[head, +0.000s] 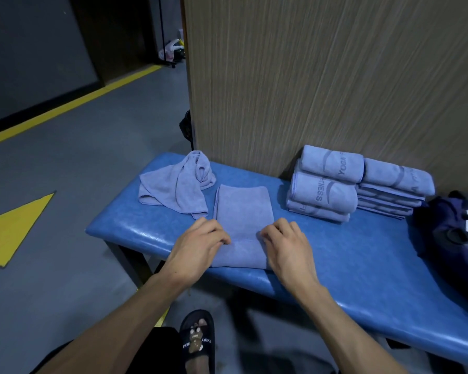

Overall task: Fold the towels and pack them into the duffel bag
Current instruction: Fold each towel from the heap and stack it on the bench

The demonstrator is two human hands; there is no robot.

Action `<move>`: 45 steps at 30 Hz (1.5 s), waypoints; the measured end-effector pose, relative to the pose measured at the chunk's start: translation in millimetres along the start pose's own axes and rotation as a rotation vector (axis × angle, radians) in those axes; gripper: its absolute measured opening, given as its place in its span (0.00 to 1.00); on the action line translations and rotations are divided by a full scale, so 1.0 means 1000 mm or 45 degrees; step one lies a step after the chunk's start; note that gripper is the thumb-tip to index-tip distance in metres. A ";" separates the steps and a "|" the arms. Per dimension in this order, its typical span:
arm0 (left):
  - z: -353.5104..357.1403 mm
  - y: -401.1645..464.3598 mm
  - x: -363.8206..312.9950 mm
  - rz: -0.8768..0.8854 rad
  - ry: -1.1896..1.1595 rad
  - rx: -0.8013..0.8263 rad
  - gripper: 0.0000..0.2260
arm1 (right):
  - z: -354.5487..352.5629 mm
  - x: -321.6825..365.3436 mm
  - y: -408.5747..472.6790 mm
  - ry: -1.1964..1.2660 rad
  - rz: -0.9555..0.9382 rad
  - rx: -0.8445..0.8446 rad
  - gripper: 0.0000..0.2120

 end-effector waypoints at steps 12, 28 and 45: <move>0.008 -0.019 -0.004 0.172 -0.023 0.281 0.20 | -0.010 0.002 -0.021 -0.013 -0.370 0.384 0.25; 0.011 -0.021 -0.014 0.160 -0.023 0.275 0.23 | -0.024 -0.015 -0.019 0.256 -0.104 0.308 0.16; 0.018 -0.016 0.011 -0.567 -0.478 0.190 0.12 | -0.012 -0.044 -0.024 0.665 0.483 0.371 0.08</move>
Point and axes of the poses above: each hand's wrist, its own y-axis towards the middle knuckle, its own z-axis out of the palm, x = y × z, the point moved 8 cm from there along y, towards the middle knuckle, and after that the axes turned 1 degree about -x, right-handed, at the moved point
